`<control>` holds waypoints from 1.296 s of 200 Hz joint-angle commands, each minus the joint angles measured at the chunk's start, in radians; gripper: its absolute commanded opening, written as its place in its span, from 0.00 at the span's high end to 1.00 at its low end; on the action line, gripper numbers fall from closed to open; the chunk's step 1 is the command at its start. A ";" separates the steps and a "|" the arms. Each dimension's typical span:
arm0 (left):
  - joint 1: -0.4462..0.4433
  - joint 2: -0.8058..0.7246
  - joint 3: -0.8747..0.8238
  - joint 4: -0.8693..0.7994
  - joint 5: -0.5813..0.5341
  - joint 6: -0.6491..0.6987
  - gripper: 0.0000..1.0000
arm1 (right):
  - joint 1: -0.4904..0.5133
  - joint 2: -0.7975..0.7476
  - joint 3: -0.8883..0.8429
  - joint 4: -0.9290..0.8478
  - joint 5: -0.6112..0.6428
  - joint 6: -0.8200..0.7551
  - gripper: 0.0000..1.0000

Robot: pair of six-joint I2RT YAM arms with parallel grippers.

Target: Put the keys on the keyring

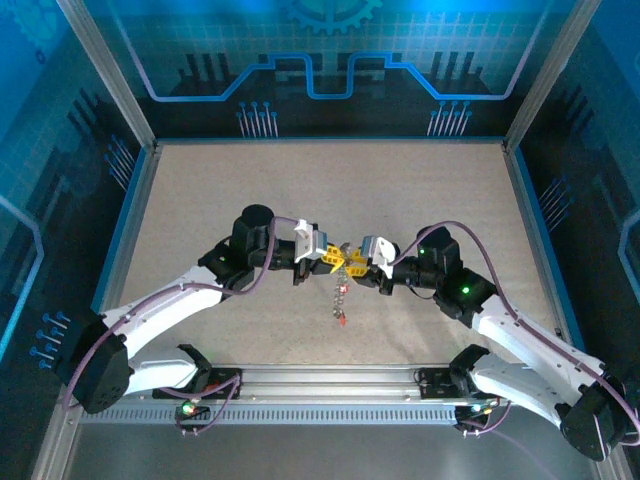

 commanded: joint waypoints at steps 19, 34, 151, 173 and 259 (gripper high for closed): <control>0.002 0.022 -0.015 0.159 0.061 -0.051 1.00 | -0.007 0.007 -0.010 0.063 -0.038 0.036 0.83; 0.000 0.023 -0.021 0.163 0.055 -0.053 1.00 | -0.007 0.011 -0.013 0.078 -0.046 0.034 0.89; -0.007 -0.038 0.079 -0.327 -0.062 0.210 0.72 | 0.022 0.076 0.154 -0.272 0.044 -0.120 1.00; -0.010 -0.033 0.085 -0.318 -0.053 0.210 0.72 | 0.041 0.094 0.173 -0.280 0.049 -0.144 1.00; -0.042 -0.001 0.117 -0.359 -0.099 0.256 0.84 | 0.054 0.103 0.194 -0.270 -0.009 -0.143 1.00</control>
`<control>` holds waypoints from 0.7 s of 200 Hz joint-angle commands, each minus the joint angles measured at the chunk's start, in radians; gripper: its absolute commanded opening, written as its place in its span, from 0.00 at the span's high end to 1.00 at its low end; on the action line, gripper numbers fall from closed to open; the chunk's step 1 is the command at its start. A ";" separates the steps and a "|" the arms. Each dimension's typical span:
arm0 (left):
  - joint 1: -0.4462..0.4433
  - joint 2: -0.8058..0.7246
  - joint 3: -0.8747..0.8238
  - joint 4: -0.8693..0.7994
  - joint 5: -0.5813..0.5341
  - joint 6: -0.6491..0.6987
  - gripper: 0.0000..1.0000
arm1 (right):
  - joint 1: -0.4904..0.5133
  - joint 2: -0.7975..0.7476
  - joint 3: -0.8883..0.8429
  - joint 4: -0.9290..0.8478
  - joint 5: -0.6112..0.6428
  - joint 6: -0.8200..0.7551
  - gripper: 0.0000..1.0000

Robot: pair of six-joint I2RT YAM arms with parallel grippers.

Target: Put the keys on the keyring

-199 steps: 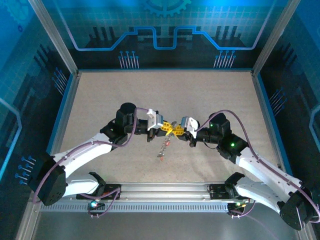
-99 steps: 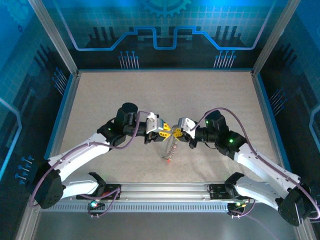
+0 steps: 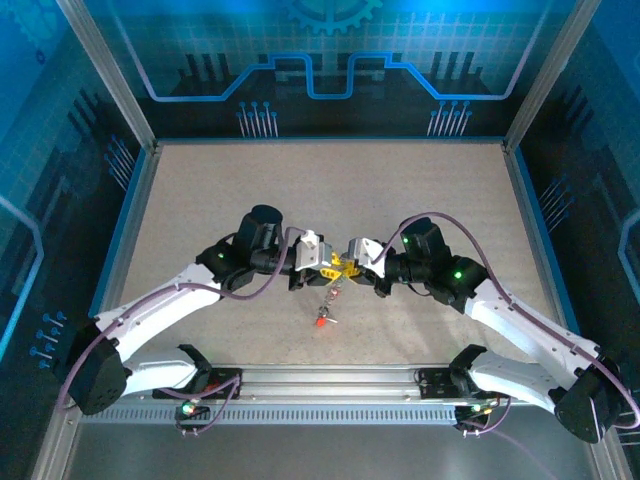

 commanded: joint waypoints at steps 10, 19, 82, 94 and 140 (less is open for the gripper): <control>-0.012 0.009 0.048 -0.045 -0.015 0.042 0.94 | 0.014 -0.006 0.035 0.029 -0.056 -0.012 1.00; -0.012 0.009 0.050 -0.047 -0.018 0.043 1.00 | 0.015 -0.007 0.034 0.036 -0.052 -0.006 1.00; -0.010 -0.018 0.039 -0.043 -0.070 0.025 1.00 | -0.042 -0.091 -0.053 0.147 -0.082 0.097 0.85; 0.000 -0.030 0.024 0.023 -0.029 -0.022 1.00 | -0.045 -0.108 -0.078 0.160 -0.093 0.108 0.78; 0.028 -0.030 -0.034 0.284 0.111 -0.205 1.00 | -0.055 -0.157 -0.146 0.225 -0.093 0.144 0.75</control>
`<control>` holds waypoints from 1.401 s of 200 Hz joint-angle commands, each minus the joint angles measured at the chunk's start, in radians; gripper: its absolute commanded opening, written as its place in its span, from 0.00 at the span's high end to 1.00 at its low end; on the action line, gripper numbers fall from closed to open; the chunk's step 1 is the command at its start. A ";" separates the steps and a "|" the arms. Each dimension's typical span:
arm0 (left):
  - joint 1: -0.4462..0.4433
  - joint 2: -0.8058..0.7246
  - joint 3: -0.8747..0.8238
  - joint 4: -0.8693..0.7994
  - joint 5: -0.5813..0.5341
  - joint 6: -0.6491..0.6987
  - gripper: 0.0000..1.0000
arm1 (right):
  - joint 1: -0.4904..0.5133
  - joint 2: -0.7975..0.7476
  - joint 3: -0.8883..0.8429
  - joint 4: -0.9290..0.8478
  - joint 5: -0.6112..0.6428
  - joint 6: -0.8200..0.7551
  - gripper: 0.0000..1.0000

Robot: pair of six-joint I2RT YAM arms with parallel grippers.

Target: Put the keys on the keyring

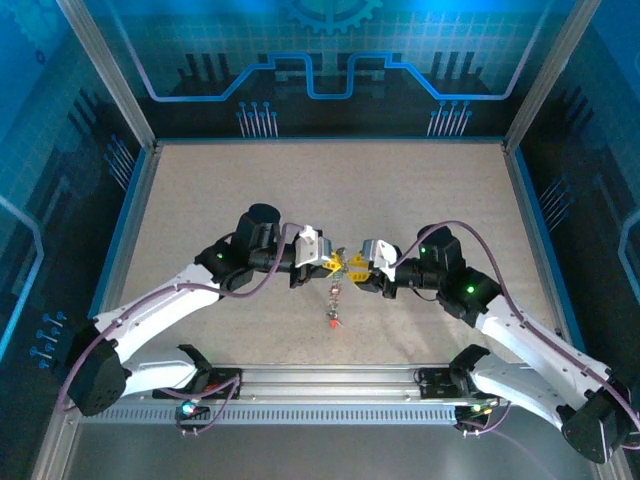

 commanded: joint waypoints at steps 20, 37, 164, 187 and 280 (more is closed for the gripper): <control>0.020 -0.018 -0.051 0.309 0.154 -0.170 1.00 | -0.028 -0.021 -0.037 0.075 -0.019 0.036 0.75; 0.021 -0.018 -0.064 0.346 0.169 -0.182 1.00 | -0.036 -0.020 -0.028 0.076 -0.017 0.045 0.74; 0.015 -0.034 -0.099 0.384 0.213 -0.165 1.00 | -0.042 -0.109 -0.066 0.137 -0.049 0.009 0.77; 0.014 -0.034 -0.100 0.391 0.209 -0.166 1.00 | -0.041 -0.072 -0.034 0.121 -0.068 0.007 0.87; -0.015 0.018 -0.141 0.579 0.189 -0.241 1.00 | -0.037 0.002 0.003 0.150 -0.113 0.039 0.99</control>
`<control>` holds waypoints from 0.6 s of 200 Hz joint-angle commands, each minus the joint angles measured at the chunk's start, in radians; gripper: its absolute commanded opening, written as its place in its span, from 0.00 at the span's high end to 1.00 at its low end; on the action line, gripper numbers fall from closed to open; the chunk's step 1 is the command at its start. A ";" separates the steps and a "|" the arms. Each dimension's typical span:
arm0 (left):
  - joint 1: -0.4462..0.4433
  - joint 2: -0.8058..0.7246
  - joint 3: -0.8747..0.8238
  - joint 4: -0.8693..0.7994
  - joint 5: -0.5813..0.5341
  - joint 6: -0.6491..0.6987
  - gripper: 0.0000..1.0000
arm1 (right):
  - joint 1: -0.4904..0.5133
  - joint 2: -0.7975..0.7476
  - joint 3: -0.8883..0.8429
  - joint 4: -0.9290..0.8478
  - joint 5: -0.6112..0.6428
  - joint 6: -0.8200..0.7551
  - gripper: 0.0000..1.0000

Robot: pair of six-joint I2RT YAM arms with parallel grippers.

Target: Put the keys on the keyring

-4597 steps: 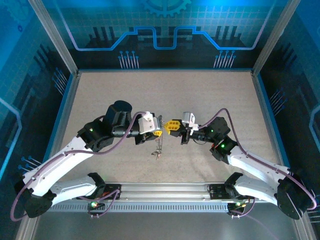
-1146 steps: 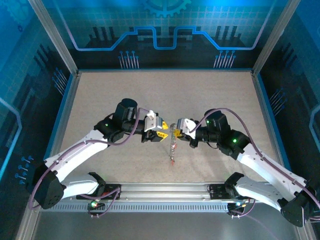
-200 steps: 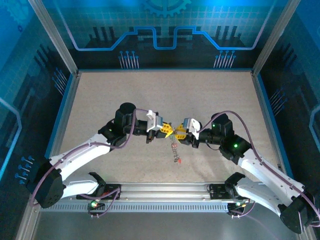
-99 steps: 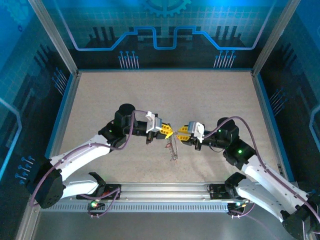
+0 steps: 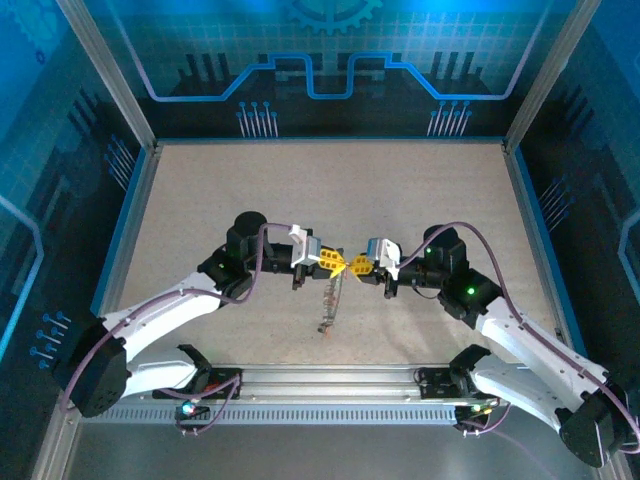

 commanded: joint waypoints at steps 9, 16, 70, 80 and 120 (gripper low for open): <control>-0.022 0.027 -0.005 0.169 0.031 -0.050 1.00 | 0.000 0.009 0.031 0.056 -0.032 0.037 0.95; -0.022 0.032 -0.008 0.193 0.037 -0.063 1.00 | 0.000 0.014 0.025 0.066 -0.024 0.042 0.94; -0.028 0.073 -0.039 0.329 0.027 -0.132 1.00 | -0.002 -0.005 -0.024 0.140 -0.012 0.071 0.75; -0.027 0.070 -0.043 0.328 0.015 -0.126 1.00 | -0.002 -0.018 -0.023 0.131 -0.009 0.067 0.75; -0.028 0.066 -0.032 0.309 0.015 -0.116 1.00 | -0.006 -0.059 -0.034 0.127 -0.012 0.050 0.78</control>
